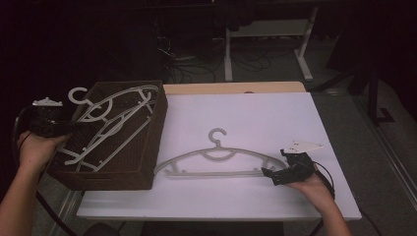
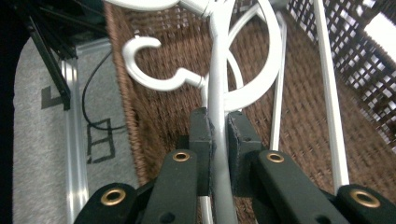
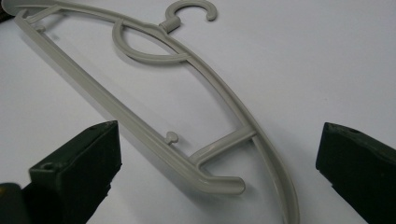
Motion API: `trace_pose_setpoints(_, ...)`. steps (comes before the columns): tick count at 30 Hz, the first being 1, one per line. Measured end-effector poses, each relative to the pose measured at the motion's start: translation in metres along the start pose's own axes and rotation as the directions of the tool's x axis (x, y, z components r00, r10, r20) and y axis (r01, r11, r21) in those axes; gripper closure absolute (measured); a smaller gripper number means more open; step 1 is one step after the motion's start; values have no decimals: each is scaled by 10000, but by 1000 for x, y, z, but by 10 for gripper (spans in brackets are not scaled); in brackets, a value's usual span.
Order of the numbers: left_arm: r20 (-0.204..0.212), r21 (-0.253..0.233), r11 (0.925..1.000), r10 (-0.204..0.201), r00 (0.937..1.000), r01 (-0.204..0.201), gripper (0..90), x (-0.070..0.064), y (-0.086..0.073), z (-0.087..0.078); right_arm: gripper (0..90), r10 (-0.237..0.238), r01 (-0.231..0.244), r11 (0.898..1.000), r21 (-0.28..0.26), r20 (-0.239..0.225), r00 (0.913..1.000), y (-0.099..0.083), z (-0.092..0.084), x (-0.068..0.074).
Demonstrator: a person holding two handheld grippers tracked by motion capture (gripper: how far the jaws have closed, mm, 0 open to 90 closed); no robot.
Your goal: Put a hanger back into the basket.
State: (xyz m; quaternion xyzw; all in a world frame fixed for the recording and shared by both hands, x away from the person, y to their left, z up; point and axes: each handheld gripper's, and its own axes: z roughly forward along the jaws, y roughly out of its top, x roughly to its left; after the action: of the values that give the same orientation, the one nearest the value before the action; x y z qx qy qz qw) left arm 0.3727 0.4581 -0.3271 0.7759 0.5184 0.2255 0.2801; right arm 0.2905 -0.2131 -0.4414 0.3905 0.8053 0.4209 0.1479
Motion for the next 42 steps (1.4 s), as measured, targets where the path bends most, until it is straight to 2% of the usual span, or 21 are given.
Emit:
trace_pose_setpoints(3, -97, 190, 9998, 64, 9999, -62, 823, -3, 1, 8, 0, 6, -6, 10000, -9, 1, 10000, 0, 0, 0)
trace_pose_setpoints(4, -177, 492, 9987, 162, 9997, -153, 823, -4, 0, 20, 0, 28, -28, 10000, -36, 16, 10000, 0, -1, 0)
trace_pose_setpoints(9, -90, 746, 9971, -109, 9999, 115, 818, -4, -3, 31, 0, 49, -49, 10000, -59, 26, 10000, 0, -1, 0)
trace_pose_setpoints(11, -87, 649, 9979, -5, 10000, 11, 793, -5, -2, 31, 0, 48, -48, 10000, -68, 26, 10000, 0, -1, 0)
trace_pose_setpoints(12, -87, 649, 9979, -5, 10000, 11, 751, -5, -2, 31, 0, 46, -46, 10000, -69, 21, 10000, 0, -1, 0)
trace_pose_setpoints(14, -166, 595, 9980, -189, 9997, 198, 663, -4, -2, 30, 0, 25, -25, 10000, -68, 19, 10000, 0, -1, 0)
trace_pose_setpoints(19, -40, 334, 9990, -283, 9996, 284, 569, -2, -3, 27, 0, 33, -33, 10000, -93, 25, 10000, 0, -2, 0)
trace_pose_setpoints(20, 237, -21, 9990, -451, 9987, 451, 540, -1, -2, 24, 0, 24, -24, 10000, -81, 30, 10000, 0, -2, 0)
trace_pose_setpoints(21, 237, -21, 9990, -451, 9987, 451, 517, -1, -2, 24, 0, 24, -24, 10000, -81, 30, 10000, 0, -2, 0)
trace_pose_setpoints(25, 854, -628, 9961, -567, 9947, 621, 454, -5, 1, 17, 0, 14, -14, 10000, -58, 28, 10000, 0, -1, 0)
trace_pose_setpoints(31, 1947, -1152, 9906, -508, 9795, 743, 360, -19, 9, 12, 0, 3, -3, 10000, -39, 9, 10000, 0, -1, 0)
trace_pose_setpoints(35, 2554, -1453, 9877, -190, 9666, 578, 314, -36, 18, 9, 0, -54, 54, 10000, -21, -9, 10000, 0, -1, 1)
trace_pose_setpoints(42, 3527, -1847, 9825, 440, 9347, 235, 277, -76, 36, 5, 0, -73, 73, 10000, -2, -47, 10000, 0, -1, 1)
